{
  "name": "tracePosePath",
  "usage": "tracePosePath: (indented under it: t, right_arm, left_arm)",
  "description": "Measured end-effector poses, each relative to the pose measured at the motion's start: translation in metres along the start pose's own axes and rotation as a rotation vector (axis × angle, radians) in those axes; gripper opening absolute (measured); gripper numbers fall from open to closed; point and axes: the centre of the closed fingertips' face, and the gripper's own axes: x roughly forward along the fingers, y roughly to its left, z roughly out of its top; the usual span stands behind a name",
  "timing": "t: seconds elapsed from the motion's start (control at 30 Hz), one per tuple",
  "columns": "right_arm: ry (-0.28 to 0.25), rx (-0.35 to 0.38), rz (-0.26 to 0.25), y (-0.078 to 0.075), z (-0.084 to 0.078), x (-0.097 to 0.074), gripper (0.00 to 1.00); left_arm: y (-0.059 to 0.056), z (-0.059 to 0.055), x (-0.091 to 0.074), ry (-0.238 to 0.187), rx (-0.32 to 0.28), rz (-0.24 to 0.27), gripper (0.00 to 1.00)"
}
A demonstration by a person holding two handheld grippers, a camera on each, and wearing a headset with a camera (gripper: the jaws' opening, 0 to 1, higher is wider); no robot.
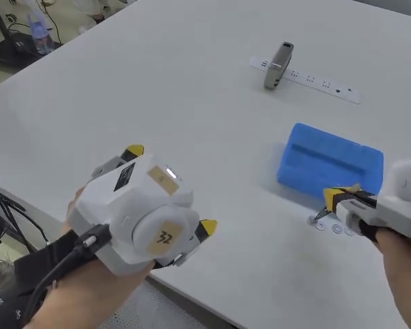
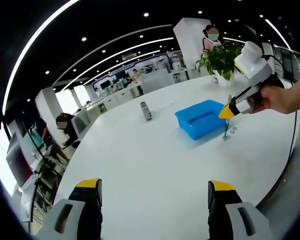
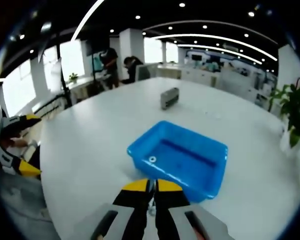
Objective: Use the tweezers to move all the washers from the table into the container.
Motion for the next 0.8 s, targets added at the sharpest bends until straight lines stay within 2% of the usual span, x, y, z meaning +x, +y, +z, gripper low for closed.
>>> tracePosePath:
  t: [0.17,0.33,0.47,0.8]
  right_arm:
    - [-0.01,-0.01,0.01,0.003,0.007,-0.006,0.0]
    - [-0.023,0.036,0.032,0.006,0.013,-0.01,0.0]
    - [-0.034,0.043,0.048,0.009,0.019,-0.011,0.0]
    - [-0.067,0.017,0.068,0.014,0.041,-0.02,0.0]
  left_arm:
    - [-0.001,0.0,0.0,0.0,0.004,-0.002,0.89]
    - [-0.001,-0.001,0.0,0.005,0.009,-0.005,0.89]
    - [-0.001,0.0,0.0,0.005,0.008,-0.004,0.89]
    - [-0.001,-0.001,0.001,0.007,0.01,-0.001,0.89]
